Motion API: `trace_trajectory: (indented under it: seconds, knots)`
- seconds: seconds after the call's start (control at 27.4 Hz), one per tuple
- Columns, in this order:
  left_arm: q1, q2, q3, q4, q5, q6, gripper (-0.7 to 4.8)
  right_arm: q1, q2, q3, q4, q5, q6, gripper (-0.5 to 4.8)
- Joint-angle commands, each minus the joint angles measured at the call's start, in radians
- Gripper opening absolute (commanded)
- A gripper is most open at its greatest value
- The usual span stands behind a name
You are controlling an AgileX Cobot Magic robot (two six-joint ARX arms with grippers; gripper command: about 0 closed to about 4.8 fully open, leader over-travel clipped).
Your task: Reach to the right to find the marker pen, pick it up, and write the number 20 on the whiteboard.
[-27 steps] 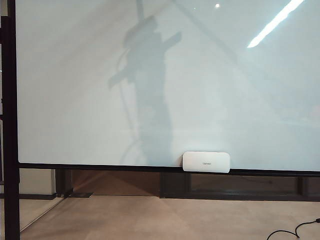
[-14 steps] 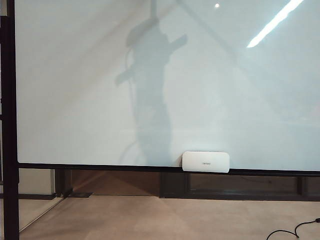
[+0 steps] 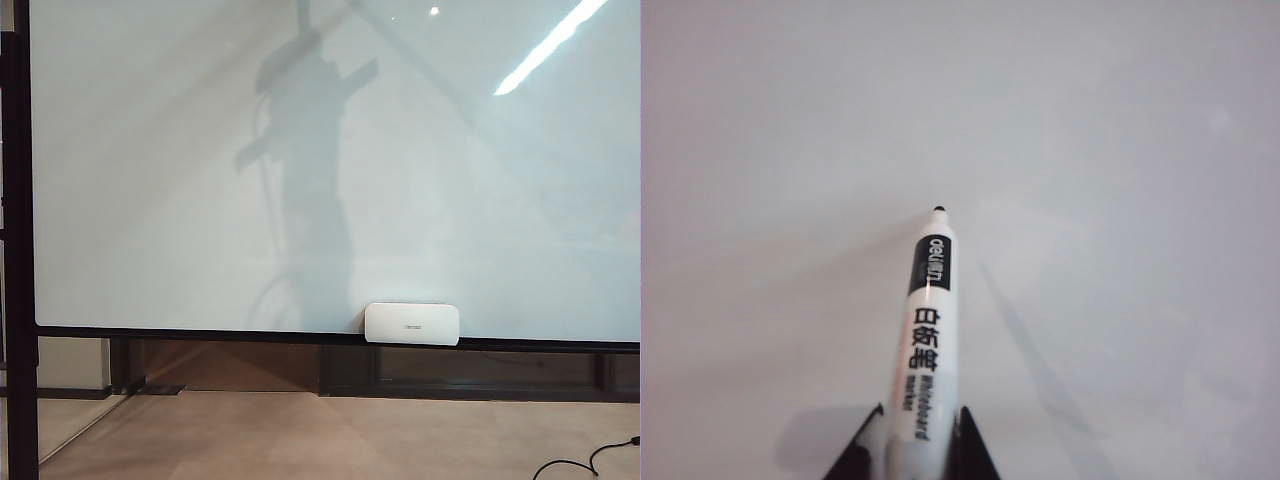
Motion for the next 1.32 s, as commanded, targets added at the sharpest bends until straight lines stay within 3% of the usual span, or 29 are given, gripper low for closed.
trace_trajectory:
  seconds: [0.04, 0.18, 0.88, 1.32]
  knots:
    - [-0.001, 0.002, 0.002, 0.013, 0.011, 0.000, -0.05, -0.005, -0.005, 0.005, 0.032, -0.034, -0.002, -0.01]
    - [-0.001, 0.003, 0.002, 0.011, 0.059, -0.001, -0.05, -0.016, -0.005, 0.005, 0.035, -0.059, -0.002, -0.01]
    - [0.000, 0.003, 0.002, 0.006, 0.066, 0.002, -0.05, -0.039, 0.032, 0.006, 0.044, -0.065, 0.002, -0.01]
    - [0.000, 0.003, 0.002, 0.007, 0.064, 0.020, -0.05, -0.039, 0.031, 0.006, 0.027, 0.145, 0.001, -0.01]
